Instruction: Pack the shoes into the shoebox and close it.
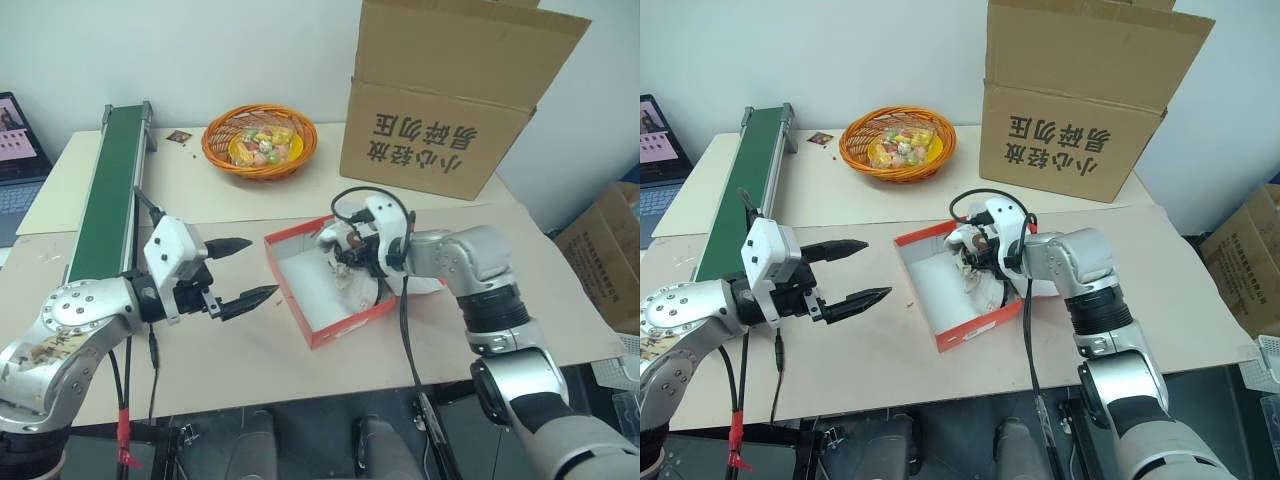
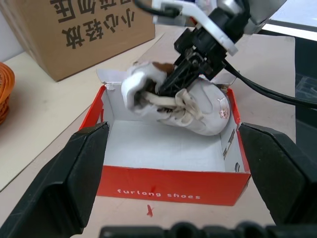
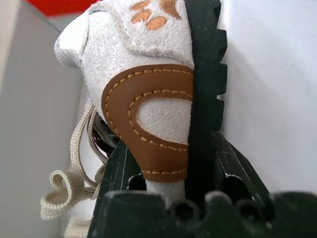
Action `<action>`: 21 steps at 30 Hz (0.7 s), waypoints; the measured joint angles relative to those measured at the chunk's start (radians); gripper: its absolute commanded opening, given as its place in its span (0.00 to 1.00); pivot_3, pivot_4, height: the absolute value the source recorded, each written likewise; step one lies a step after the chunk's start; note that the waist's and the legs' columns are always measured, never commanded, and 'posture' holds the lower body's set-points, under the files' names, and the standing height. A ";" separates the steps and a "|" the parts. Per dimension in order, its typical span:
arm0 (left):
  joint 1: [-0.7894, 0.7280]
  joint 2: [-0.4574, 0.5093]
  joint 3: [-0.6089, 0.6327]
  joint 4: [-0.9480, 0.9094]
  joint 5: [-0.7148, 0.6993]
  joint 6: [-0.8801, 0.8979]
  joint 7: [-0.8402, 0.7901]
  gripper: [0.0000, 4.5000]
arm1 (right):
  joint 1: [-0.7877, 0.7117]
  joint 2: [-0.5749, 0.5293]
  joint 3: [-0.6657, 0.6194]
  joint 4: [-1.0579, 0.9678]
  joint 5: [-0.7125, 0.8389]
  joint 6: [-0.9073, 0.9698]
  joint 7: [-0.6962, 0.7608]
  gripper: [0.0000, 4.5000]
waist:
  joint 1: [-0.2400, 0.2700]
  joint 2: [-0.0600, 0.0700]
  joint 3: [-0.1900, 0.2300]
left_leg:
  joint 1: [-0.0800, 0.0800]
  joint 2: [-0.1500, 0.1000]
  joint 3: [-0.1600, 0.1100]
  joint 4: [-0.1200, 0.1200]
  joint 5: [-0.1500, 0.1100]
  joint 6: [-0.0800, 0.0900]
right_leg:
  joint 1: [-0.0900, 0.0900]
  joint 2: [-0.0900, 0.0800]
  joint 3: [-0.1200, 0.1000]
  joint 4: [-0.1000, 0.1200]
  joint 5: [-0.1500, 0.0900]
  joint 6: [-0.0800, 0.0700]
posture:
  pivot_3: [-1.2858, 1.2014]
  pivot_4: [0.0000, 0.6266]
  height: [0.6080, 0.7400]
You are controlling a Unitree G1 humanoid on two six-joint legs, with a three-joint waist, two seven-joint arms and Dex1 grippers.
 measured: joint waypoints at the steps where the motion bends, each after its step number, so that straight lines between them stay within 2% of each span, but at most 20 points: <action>1: -0.002 -0.001 -0.003 0.000 0.001 0.000 0.000 0.99 | 0.000 0.001 0.015 0.021 -0.016 -0.015 0.016 0.20 | 0.000 0.000 0.000 | 0.000 0.000 0.000 0.000 0.000 0.000 | 0.000 0.000 0.000 0.000 0.000 0.000 | 0.52 0.24 0.76; 3: -0.003 -0.002 -0.008 0.000 0.002 0.000 0.000 0.99 | -0.008 0.009 0.027 0.071 -0.044 -0.045 0.040 0.20 | 0.001 0.000 0.000 | 0.000 0.000 0.000 0.000 0.000 0.000 | 0.000 0.000 0.000 0.000 0.000 0.000 | 0.52 0.24 0.76; 5: -0.004 -0.002 -0.012 0.000 0.002 0.000 0.000 1.00 | -0.030 0.023 0.028 0.132 -0.069 -0.072 0.064 0.42 | 0.000 0.000 0.000 | 0.000 0.000 0.000 0.001 0.000 0.000 | 0.000 0.000 0.000 0.001 0.000 0.000 | 0.52 0.24 0.76; 9: -0.004 -0.003 -0.013 0.000 0.002 0.000 0.002 1.00 | -0.063 0.039 0.022 0.202 -0.101 -0.102 0.089 0.70 | 0.001 0.000 0.000 | 0.000 0.000 0.000 0.001 0.000 0.000 | 0.000 0.000 0.000 0.001 0.000 0.000 | 0.52 0.24 0.76; 10: -0.004 -0.003 -0.013 0.000 0.001 0.000 0.002 1.00 | -0.067 0.044 0.019 0.211 -0.109 -0.108 0.093 0.81 | 0.001 0.000 0.000 | 0.000 0.000 0.000 0.001 0.000 0.000 | 0.000 0.000 0.000 0.001 0.000 0.000 | 0.52 0.24 0.76; 13: -0.004 -0.003 -0.013 -0.001 0.001 0.001 0.005 1.00 | -0.069 0.060 -0.012 0.229 -0.113 -0.113 0.100 1.00 | 0.001 0.000 0.000 | 0.000 0.000 0.000 0.000 0.000 0.000 | 0.000 0.000 0.000 0.001 0.000 0.000 | 0.52 0.24 0.76; 21: -0.004 -0.004 -0.013 -0.001 0.001 0.001 0.008 1.00 | -0.083 0.077 -0.018 0.194 -0.134 -0.112 0.104 1.00 | 0.000 0.000 0.000 | 0.000 0.000 0.000 0.001 0.000 0.000 | 0.000 0.000 0.000 0.002 0.001 -0.001 | 0.52 0.24 0.76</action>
